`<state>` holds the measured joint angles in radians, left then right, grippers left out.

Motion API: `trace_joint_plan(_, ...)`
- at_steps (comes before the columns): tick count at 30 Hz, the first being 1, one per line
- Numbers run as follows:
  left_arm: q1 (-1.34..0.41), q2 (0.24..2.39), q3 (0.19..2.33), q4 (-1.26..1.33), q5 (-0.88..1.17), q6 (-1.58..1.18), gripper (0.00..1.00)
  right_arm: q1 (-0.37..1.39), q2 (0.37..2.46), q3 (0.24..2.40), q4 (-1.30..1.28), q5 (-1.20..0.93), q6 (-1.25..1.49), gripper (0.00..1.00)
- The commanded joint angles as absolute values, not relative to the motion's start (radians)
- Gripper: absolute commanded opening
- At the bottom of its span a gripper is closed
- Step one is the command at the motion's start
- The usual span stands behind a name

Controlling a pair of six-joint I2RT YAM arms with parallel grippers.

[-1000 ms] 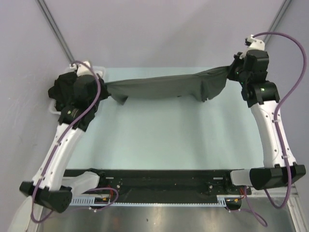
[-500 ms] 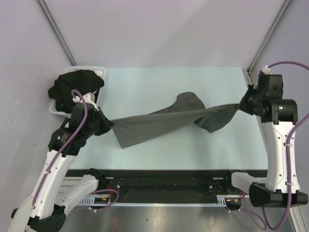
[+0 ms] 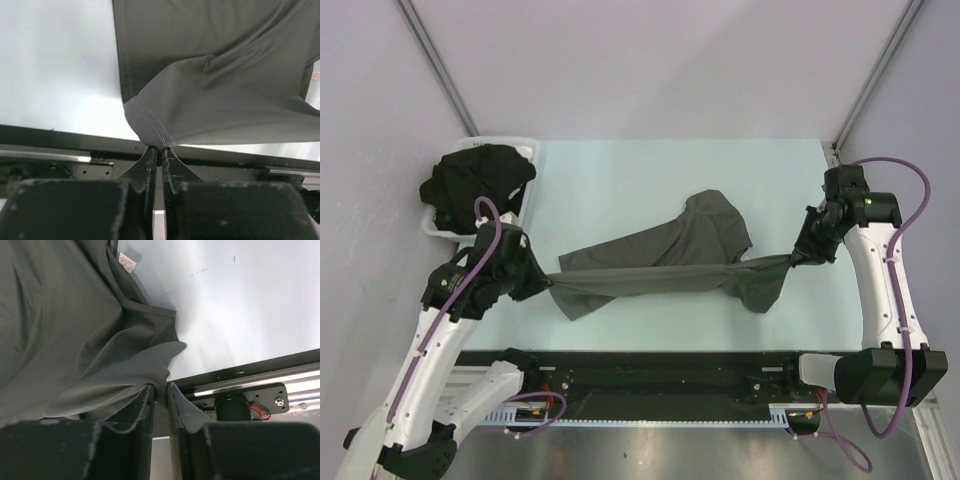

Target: Fold and stack the t-shirts

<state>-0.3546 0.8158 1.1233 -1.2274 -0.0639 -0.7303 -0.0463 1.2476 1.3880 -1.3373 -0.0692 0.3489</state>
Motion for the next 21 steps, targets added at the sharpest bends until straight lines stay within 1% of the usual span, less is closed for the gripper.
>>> trace_joint_plan(1, -0.354, 0.807, 1.224, -1.324, -0.093, -0.738, 0.14, -0.064, 1.258, 1.404, -1.448, -0.074, 0.345, 0.23)
trace_joint_plan(3, -0.354, 0.824, 1.267, -1.338, -0.127, -0.718, 0.18, -0.066, 1.265, 1.420, -1.443, -0.075, 0.345, 0.23)
trace_joint_plan(7, -0.354, 0.853, 1.333, -1.365, -0.156, -0.693, 0.18, -0.066, 1.284, 1.459, -1.437, -0.057, 0.345, 0.24)
trace_joint_plan(8, -0.353, 0.857, 1.351, -1.362, -0.155, -0.687, 0.17, -0.067, 1.288, 1.463, -1.434, -0.051, 0.345, 0.22)
trace_joint_plan(12, -0.354, 0.857, 1.356, -1.353, -0.114, -0.690, 0.17, -0.074, 1.334, 1.483, -1.399, -0.051, 0.359, 0.21)
trace_joint_plan(15, -0.354, 0.845, 1.299, -1.303, -0.121, -0.687, 0.19, -0.075, 1.370, 1.476, -1.321, -0.037, 0.385, 0.22)
trace_joint_plan(19, -0.353, 0.853, 1.162, -1.127, -0.149, -0.673, 0.20, -0.064, 1.472, 1.467, -1.121, -0.067, 0.425, 0.25)
trace_joint_plan(21, -0.354, 0.874, 1.128, -1.053, -0.167, -0.663, 0.22, -0.058, 1.512, 1.471, -1.050, -0.084, 0.440, 0.28)
